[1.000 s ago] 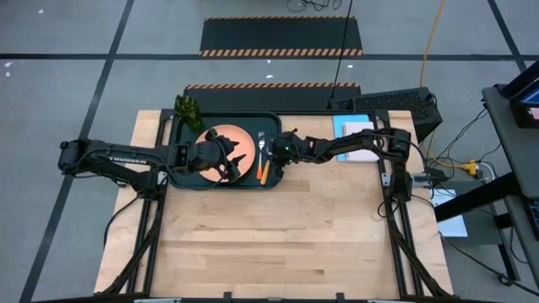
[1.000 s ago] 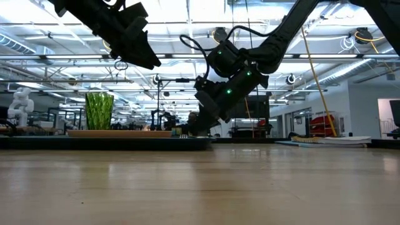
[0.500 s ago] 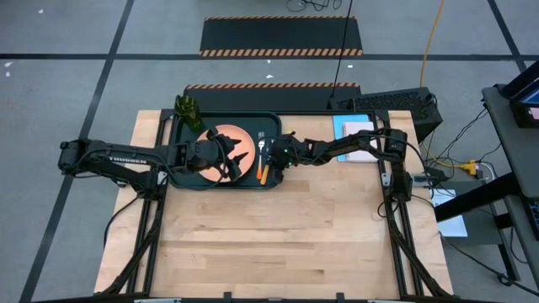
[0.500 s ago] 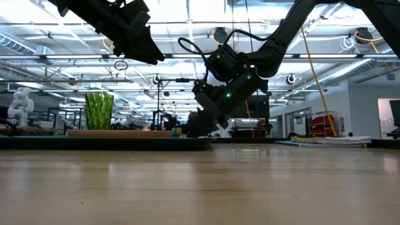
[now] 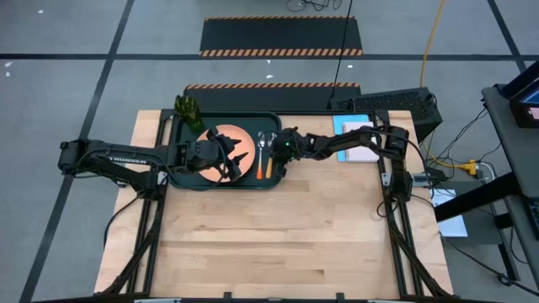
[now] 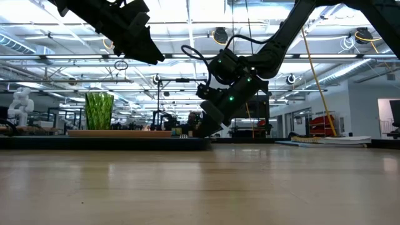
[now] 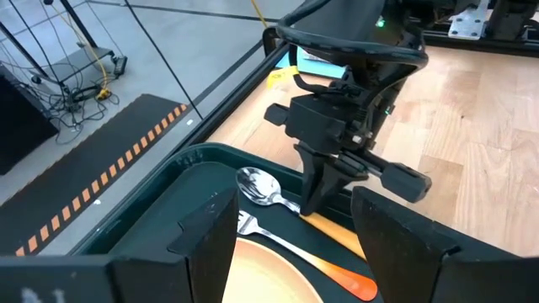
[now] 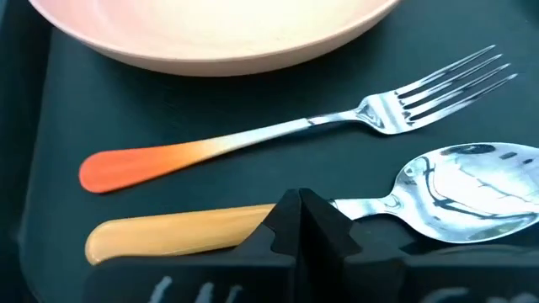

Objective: Pick and place plate/cup/fork/spoon on tray
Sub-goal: Put the yellow spoon on the black table tray to the right of the orange fork

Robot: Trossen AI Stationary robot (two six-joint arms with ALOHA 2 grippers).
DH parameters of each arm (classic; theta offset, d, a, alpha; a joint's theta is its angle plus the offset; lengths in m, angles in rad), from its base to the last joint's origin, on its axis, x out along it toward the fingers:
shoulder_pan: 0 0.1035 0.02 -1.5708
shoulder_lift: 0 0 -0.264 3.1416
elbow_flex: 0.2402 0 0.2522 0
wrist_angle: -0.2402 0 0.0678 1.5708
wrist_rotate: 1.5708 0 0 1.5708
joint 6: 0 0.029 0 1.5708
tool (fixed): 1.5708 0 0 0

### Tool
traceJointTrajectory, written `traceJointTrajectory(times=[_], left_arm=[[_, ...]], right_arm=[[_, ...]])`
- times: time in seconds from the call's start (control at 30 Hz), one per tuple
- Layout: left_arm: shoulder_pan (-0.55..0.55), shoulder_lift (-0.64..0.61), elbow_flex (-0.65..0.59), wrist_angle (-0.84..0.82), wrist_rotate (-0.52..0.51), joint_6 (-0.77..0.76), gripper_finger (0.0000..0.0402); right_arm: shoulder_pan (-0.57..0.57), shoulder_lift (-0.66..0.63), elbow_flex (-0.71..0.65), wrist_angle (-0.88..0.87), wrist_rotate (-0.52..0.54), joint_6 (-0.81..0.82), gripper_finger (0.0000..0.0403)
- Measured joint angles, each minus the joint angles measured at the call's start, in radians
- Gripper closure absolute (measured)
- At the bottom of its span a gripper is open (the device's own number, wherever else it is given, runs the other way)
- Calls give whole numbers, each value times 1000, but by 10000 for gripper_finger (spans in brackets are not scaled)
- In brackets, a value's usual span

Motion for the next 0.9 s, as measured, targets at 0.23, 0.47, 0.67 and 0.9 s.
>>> traceJointTrajectory(times=[0.23, 0.47, 0.67, 0.9], left_arm=[[0, 0, 0, 0, 0, 0, 170], [0, 0, 0, 0, 0, 0, 170], [0, 0, 0, 0, 0, 7, 170], [0, 0, 0, 0, 0, 7, 170]], right_arm=[[-7, 0, 0, -2, 0, -64, 403], [-26, 0, 0, -2, 0, -84, 403], [-34, 0, 0, -3, 0, -84, 403], [-23, 0, 0, -8, 1, -76, 403]])
